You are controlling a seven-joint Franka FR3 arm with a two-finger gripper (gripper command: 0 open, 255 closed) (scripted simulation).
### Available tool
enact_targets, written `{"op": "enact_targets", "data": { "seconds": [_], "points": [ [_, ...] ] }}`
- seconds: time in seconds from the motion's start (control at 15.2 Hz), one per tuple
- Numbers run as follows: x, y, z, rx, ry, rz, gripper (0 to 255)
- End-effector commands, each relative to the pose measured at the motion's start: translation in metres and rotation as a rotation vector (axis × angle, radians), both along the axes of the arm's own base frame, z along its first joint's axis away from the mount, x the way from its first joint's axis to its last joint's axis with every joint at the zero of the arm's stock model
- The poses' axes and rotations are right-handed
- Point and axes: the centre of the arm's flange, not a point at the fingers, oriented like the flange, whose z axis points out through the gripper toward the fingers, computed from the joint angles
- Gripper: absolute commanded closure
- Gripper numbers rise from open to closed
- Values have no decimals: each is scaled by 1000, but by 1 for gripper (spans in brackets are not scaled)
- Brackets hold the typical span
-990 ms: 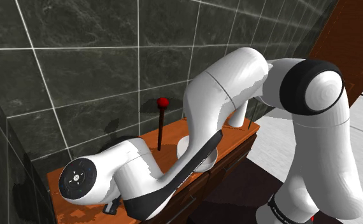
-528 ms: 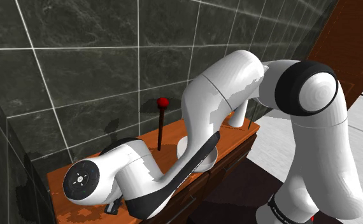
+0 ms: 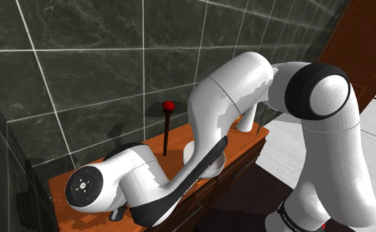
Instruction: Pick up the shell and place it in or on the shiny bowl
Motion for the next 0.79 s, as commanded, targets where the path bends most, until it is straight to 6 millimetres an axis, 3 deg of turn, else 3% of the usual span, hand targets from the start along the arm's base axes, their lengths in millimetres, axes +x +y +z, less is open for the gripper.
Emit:
{"op": "enact_targets", "data": {
  "seconds": [0.0, 0.2, 0.73],
  "points": [
    [0, 0, 0, 0, 0, 0, 255],
    [0, 0, 0, 0, 0, 0, 255],
    [0, 0, 42, 0, 0, 0, 255]
  ]
}}
